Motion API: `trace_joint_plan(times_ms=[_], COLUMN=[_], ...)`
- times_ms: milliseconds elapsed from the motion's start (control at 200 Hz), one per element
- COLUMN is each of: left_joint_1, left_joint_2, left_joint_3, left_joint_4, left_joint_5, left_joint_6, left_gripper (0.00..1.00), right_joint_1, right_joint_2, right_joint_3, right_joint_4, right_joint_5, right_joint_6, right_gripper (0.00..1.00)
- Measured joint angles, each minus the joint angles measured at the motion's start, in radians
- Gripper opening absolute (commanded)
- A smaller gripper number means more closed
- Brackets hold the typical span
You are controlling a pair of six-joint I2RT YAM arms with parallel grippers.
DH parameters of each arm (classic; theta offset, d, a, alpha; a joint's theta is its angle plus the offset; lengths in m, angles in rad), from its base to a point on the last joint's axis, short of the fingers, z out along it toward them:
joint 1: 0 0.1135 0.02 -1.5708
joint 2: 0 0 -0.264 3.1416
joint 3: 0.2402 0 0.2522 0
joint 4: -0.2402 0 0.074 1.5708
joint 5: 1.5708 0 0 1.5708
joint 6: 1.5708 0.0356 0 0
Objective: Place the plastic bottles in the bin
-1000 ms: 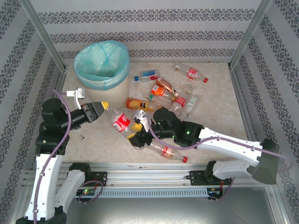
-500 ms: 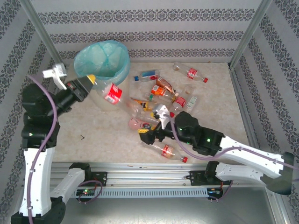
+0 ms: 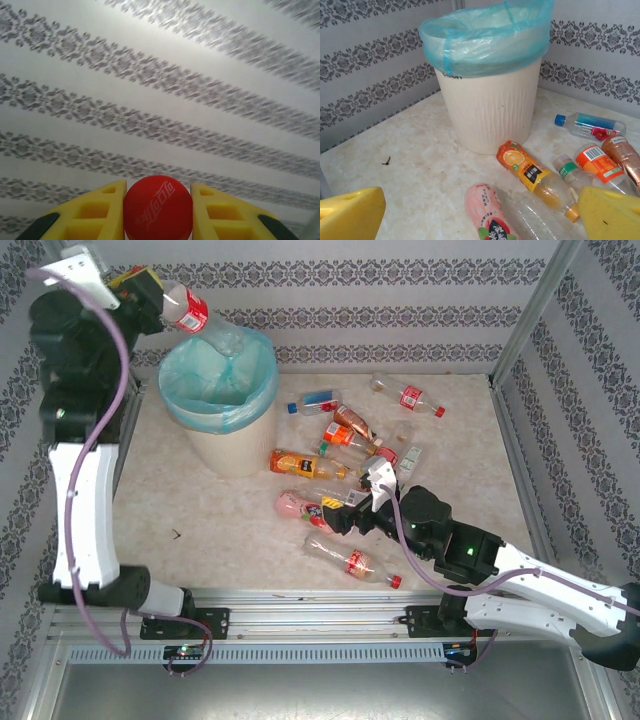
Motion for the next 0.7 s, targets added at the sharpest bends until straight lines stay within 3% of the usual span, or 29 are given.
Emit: trace_joint_plan(times_ms=[140, 420, 699], left_joint_1=[0.0, -0.005, -0.078], left_joint_2=[0.13, 0.289, 0.307], left_joint_3=[0.016, 0.008, -0.228], left_joint_4=[-0.009, -0.009, 0.144], left_joint_5=[-0.047, -0.026, -0.026], left_joint_6=[0.071, 0.154, 0.304], left_gripper=[0.0, 0.0, 0.0], right_joint_1=[0.0, 0.0, 0.0], right_joint_2=[0.0, 0.027, 0.079], right_joint_3=[0.0, -0.015, -0.026], right_joint_4=[-0.013, -0.01, -0.002], right_joint_5=[0.0, -0.001, -0.002], right_joint_6=[0.0, 0.014, 0.055], right_gripper=[0.97, 0.97, 0.96])
